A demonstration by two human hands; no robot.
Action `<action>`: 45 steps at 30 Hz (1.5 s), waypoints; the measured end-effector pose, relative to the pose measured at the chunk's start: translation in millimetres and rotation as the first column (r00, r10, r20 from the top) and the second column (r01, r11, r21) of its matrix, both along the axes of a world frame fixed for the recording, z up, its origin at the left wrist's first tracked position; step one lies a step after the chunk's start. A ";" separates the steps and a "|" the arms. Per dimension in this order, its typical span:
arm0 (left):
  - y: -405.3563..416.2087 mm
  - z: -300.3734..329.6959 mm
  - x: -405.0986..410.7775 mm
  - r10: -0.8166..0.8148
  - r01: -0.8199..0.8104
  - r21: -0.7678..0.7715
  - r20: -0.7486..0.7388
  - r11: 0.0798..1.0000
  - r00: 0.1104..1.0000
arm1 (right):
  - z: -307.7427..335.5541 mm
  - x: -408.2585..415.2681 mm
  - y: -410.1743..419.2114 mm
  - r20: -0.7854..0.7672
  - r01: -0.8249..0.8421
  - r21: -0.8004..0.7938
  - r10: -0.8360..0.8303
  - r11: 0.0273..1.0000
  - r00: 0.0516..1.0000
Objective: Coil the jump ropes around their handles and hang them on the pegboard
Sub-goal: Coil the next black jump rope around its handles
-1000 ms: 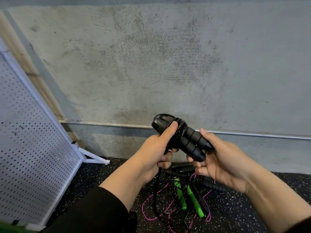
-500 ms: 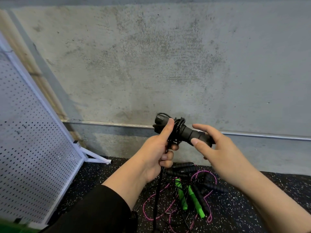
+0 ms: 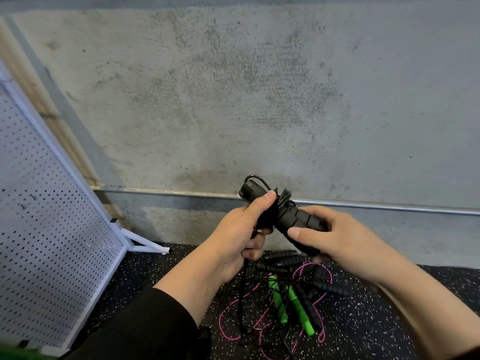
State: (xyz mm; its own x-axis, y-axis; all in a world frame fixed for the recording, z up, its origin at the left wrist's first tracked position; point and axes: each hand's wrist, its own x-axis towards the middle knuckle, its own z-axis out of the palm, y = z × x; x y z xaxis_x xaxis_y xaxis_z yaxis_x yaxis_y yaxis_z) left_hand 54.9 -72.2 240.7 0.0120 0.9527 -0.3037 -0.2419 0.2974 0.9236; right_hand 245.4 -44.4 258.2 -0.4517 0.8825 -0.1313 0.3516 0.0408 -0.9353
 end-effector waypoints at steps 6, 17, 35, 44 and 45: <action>0.0 0.8 -1.4 -0.010 0.012 0.041 -0.035 0.999 0.999 | -2.8 -2.9 -1.0 0.101 0.166 0.315 -0.207 0.934 0.973; -5.1 -3.4 -6.5 -0.065 0.078 0.122 -0.100 0.989 0.993 | 0.5 1.8 3.3 -0.025 0.206 0.117 -0.205 0.972 0.979; -5.0 4.3 -3.2 -0.090 0.086 -0.051 -0.095 0.995 0.991 | -5.2 6.9 14.9 0.036 0.179 0.181 -0.188 0.967 0.981; -4.9 0.9 4.0 -0.031 0.027 -0.044 -0.094 0.999 0.995 | -23.0 -13.7 6.8 0.403 0.025 0.446 -0.225 0.895 0.887; -5.6 -0.3 5.8 -0.015 0.010 -0.040 -0.113 0.999 0.993 | -22.8 -16.5 4.4 0.439 0.011 0.491 -0.259 0.871 0.860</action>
